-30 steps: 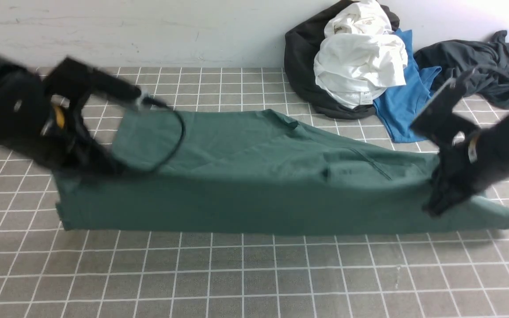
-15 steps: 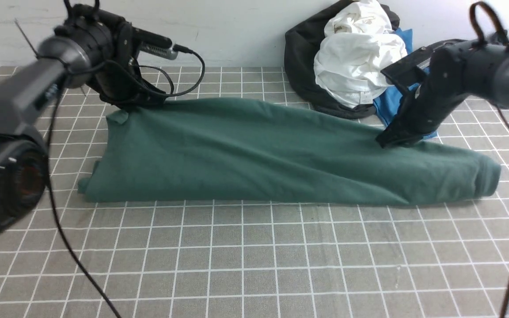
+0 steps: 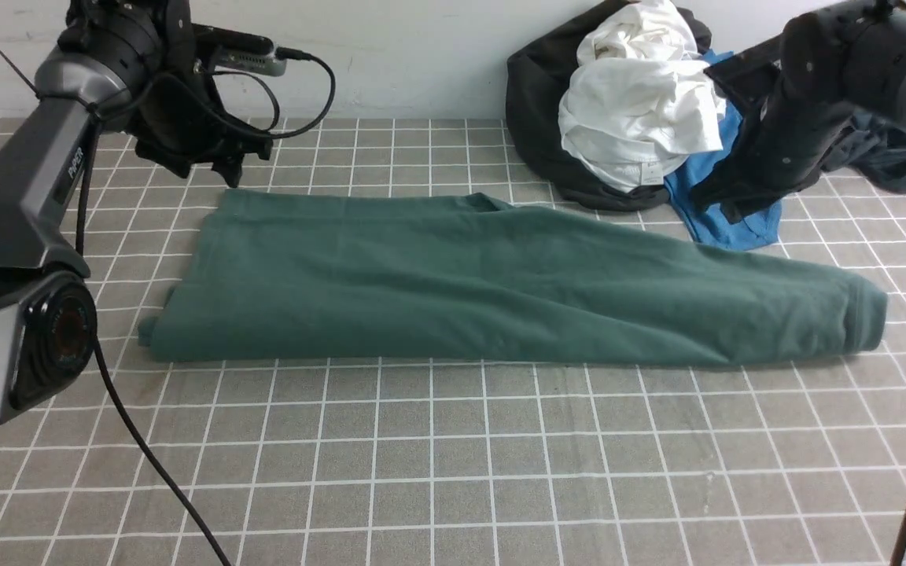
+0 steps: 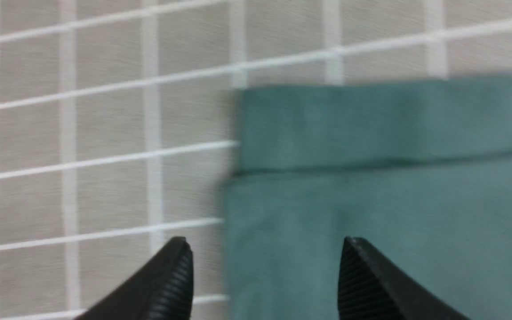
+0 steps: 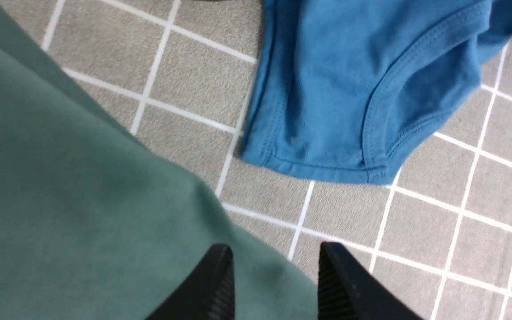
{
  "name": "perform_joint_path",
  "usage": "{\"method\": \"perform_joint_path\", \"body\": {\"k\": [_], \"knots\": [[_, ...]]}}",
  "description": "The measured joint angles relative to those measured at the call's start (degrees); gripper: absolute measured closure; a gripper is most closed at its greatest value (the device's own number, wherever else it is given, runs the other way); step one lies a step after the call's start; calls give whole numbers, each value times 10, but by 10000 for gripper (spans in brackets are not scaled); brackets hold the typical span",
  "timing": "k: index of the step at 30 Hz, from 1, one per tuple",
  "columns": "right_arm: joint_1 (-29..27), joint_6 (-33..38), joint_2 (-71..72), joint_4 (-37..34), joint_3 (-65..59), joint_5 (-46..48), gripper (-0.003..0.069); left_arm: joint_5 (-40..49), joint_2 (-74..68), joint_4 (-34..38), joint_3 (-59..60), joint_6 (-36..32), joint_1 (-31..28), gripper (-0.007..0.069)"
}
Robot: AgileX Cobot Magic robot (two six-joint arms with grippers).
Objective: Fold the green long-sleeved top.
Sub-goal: Use both arms to drag the lower edge of the fabric forward and fold it over the upper edge
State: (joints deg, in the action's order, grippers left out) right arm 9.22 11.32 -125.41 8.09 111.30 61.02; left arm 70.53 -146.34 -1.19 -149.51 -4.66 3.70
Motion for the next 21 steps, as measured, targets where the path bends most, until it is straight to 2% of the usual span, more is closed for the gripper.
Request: {"method": "perform_joint_path", "body": {"k": [3, 4, 6, 7, 9, 11, 15, 18, 21], "knots": [[-12, 22, -17, -67, 0, 43, 552, 3, -3, 86, 5, -47, 3, 277], [-13, 22, -20, -70, 0, 45, 559, 3, -4, 89, 5, -49, 3, 281], [-25, 30, -46, -92, 0, 58, 620, 3, -5, 110, 17, -57, 8, 330], [-38, 29, -72, -88, 0, 57, 650, 3, -1, 115, 32, -60, 11, 381], [-53, 7, -87, -70, -1, 49, 663, 4, 9, 117, 51, -63, 11, 424], [-71, -62, -87, -12, 0, 31, 669, 5, 50, 114, 86, -64, 11, 480], [-99, -126, -65, 45, -3, 35, 669, 5, 143, 109, 150, -69, 11, 533], [-107, -122, -28, 30, -3, 45, 669, 5, 220, 106, 203, -72, 11, 547], [-113, -93, 30, -29, -2, 66, 646, 5, 352, 107, 308, -89, 11, 550]]}}
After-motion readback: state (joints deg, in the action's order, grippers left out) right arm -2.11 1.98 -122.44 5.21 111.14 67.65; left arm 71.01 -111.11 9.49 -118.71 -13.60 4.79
